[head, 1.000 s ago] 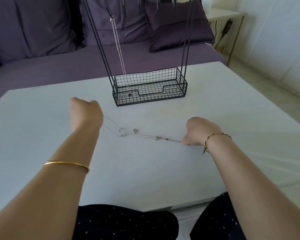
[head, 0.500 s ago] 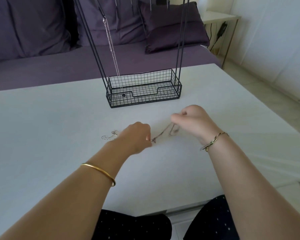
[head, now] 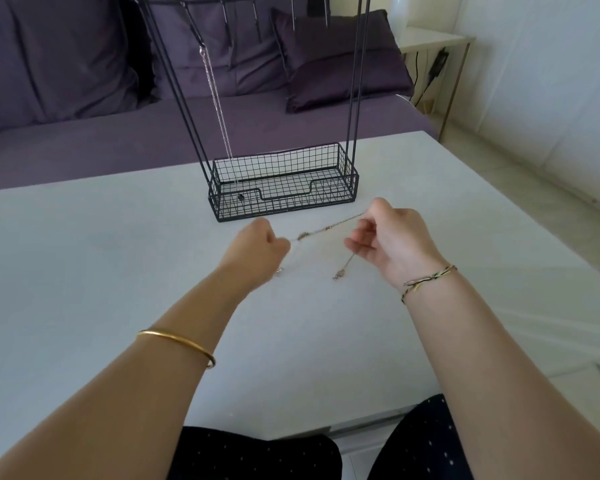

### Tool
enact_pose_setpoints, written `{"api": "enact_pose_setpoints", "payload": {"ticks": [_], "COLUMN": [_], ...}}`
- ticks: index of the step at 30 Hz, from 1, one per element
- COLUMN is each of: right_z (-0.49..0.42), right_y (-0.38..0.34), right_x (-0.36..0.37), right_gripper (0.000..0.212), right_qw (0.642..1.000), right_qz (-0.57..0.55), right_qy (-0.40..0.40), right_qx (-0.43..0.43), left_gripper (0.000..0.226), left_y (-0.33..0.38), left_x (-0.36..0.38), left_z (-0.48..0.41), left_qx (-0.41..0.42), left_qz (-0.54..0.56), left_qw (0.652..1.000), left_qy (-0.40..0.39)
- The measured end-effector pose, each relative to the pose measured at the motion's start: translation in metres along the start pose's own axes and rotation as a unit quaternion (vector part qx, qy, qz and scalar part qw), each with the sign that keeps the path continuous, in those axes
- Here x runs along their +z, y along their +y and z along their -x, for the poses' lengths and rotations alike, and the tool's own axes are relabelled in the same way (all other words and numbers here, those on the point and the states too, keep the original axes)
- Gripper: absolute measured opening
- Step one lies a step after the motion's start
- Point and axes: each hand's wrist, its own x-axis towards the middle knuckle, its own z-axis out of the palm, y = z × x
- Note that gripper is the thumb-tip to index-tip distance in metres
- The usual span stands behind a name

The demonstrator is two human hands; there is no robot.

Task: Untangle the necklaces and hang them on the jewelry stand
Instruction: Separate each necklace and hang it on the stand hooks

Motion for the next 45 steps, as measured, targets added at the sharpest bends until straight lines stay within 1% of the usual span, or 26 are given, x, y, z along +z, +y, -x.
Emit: {"api": "enact_pose_setpoints", "payload": {"ticks": [1, 3, 5, 6, 7, 10, 11, 12, 13, 15, 16, 18, 21, 23, 25, 29, 31, 35, 40, 42, 45], "right_z": [-0.002, -0.005, -0.006, -0.006, -0.006, -0.006, -0.005, -0.004, -0.003, 0.001, 0.003, 0.005, 0.006, 0.008, 0.011, 0.018, 0.02, 0.023, 0.023, 0.022, 0.018], "right_y": [0.001, 0.004, 0.006, 0.006, 0.005, 0.007, 0.007, 0.008, 0.008, 0.006, 0.005, 0.005, 0.005, 0.002, -0.003, -0.009, -0.01, -0.011, -0.01, -0.009, -0.009], "right_x": [-0.001, -0.004, -0.005, -0.006, -0.008, -0.011, -0.011, -0.009, -0.008, -0.006, -0.005, -0.005, -0.003, 0.0, 0.002, 0.005, 0.006, 0.006, 0.007, 0.008, 0.007], "right_gripper": [0.026, 0.024, 0.013, 0.01, 0.012, 0.034, 0.036, 0.032, 0.022, 0.004, 0.004, 0.003, 0.009, 0.009, 0.005, 0.005, 0.005, 0.007, 0.007, 0.007, 0.006], "right_qw": [1.0, 0.995, 0.981, 0.974, 0.965, 0.93, 0.922, 0.918, 0.92, 0.935, 0.942, 0.944, 0.937, 0.94, 0.95, 0.962, 0.961, 0.95, 0.945, 0.945, 0.944], "right_qz": [0.016, 0.101, 0.183, 0.212, 0.245, 0.342, 0.359, 0.369, 0.365, 0.324, 0.297, 0.266, 0.277, 0.264, 0.228, 0.176, 0.171, 0.16, 0.154, 0.149, 0.148], "right_qy": [0.007, 0.018, 0.018, 0.017, 0.014, -0.009, -0.018, -0.028, -0.042, -0.083, -0.108, -0.15, -0.154, -0.145, -0.141, -0.126, -0.12, -0.131, -0.128, -0.117, -0.072], "right_qx": [-0.001, -0.018, -0.056, -0.075, -0.094, -0.135, -0.14, -0.14, -0.133, -0.117, -0.114, -0.124, -0.148, -0.16, -0.16, -0.166, -0.182, -0.233, -0.259, -0.267, -0.285], "left_gripper": [0.013, 0.015, 0.021, 0.022, 0.022, 0.021, 0.019, 0.018, 0.016, 0.015, 0.015, 0.016, 0.017, 0.017, 0.016, 0.016, 0.02, 0.024, 0.009, 0.006, 0.013], "left_y": [0.003, 0.008, 0.01, 0.011, 0.01, 0.005, 0.005, 0.006, 0.008, 0.011, 0.013, 0.016, 0.021, 0.024, 0.026, 0.031, 0.031, 0.034, 0.037, 0.037, 0.037], "left_x": [-0.005, -0.012, -0.019, -0.022, -0.025, -0.033, -0.034, -0.035, -0.036, -0.038, -0.039, -0.041, -0.046, -0.048, -0.047, -0.036, -0.029, -0.02, -0.014, -0.014, -0.017], "left_z": [0.0, 0.0, -0.001, 0.0, -0.001, -0.001, -0.001, 0.0, 0.001, 0.003, 0.003, 0.006, 0.01, 0.013, 0.016, 0.025, 0.027, 0.028, 0.028, 0.027, 0.027], "left_qx": [-0.015, -0.044, -0.074, -0.087, -0.097, -0.11, -0.114, -0.121, -0.127, -0.134, -0.133, -0.124, -0.095, -0.071, -0.052, -0.038, -0.013, 0.023, 0.051, 0.051, 0.041], "left_qz": [0.079, 0.209, 0.29, 0.311, 0.321, 0.337, 0.343, 0.351, 0.362, 0.376, 0.379, 0.385, 0.402, 0.387, 0.336, 0.202, 0.129, 0.087, 0.096, 0.105, 0.133], "left_qw": [0.997, 0.976, 0.951, 0.941, 0.935, 0.922, 0.918, 0.913, 0.906, 0.898, 0.897, 0.897, 0.891, 0.899, 0.925, 0.978, 0.992, 0.994, 0.992, 0.991, 0.989], "left_qy": [0.017, 0.049, 0.08, 0.098, 0.117, 0.155, 0.163, 0.171, 0.177, 0.184, 0.184, 0.18, 0.189, 0.194, 0.172, 0.038, -0.007, -0.055, -0.069, -0.068, -0.055]}}
